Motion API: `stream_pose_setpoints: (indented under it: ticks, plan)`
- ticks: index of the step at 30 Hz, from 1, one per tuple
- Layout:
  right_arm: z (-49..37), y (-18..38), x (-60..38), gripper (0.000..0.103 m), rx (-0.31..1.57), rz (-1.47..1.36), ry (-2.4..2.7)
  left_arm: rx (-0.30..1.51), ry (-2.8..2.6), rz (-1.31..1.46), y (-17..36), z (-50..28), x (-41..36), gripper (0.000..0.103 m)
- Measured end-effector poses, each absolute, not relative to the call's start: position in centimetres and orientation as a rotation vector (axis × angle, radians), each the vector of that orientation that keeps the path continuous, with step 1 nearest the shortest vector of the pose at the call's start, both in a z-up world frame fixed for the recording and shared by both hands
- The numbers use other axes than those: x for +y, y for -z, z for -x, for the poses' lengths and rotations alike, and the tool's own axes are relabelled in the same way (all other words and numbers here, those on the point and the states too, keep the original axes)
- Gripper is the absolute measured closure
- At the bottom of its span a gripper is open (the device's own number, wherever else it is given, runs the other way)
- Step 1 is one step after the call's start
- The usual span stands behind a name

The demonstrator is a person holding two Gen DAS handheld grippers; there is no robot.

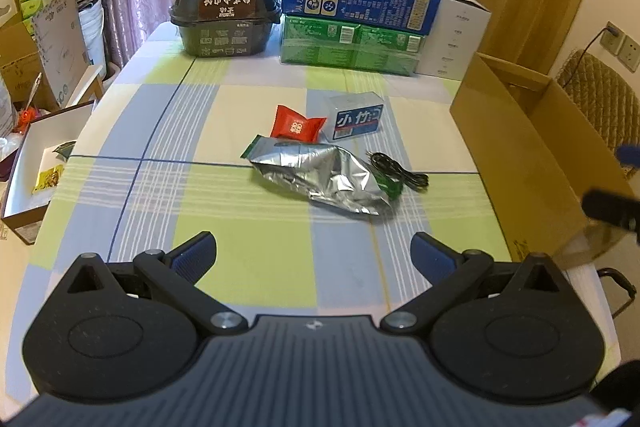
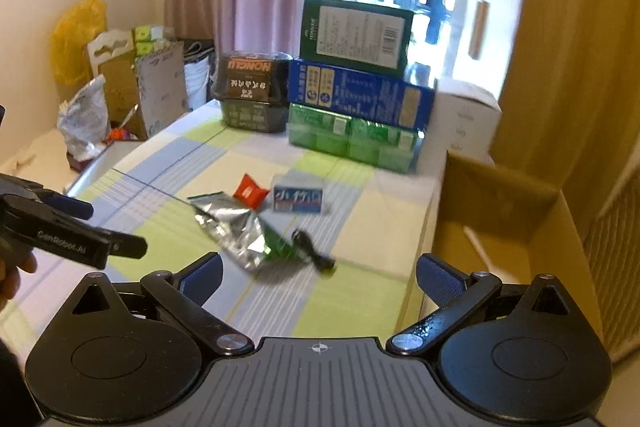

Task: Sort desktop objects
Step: 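Withdraw both tools from the cardboard box toward the foil bag and cable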

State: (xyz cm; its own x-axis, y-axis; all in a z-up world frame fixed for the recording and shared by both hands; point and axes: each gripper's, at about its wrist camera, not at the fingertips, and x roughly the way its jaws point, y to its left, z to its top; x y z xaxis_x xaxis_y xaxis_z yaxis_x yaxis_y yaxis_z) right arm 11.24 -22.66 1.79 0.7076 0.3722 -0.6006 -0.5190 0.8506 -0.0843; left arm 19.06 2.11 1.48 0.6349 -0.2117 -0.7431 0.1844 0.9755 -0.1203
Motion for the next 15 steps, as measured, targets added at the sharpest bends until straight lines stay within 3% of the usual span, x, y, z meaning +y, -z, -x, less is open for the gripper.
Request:
stream_pose_setpoints:
  ticks: [3,10,15]
  plan:
    - [-14.5,-1.1,-21.9,0.003,0.623,0.300,-0.518,0.869,0.231,0.046,-0.3,-21.1,1.9,0.002]
    - [-20.2,2.7,-19.0,0.030,0.759,0.360,-0.562,0.879,0.236,0.055,2.9,-25.1,1.3,0.002]
    - [-22.0,5.7,-16.5,0.031,0.810,0.393,-0.583,0.893,0.222,0.075,5.1,-27.0,2.1,0.002]
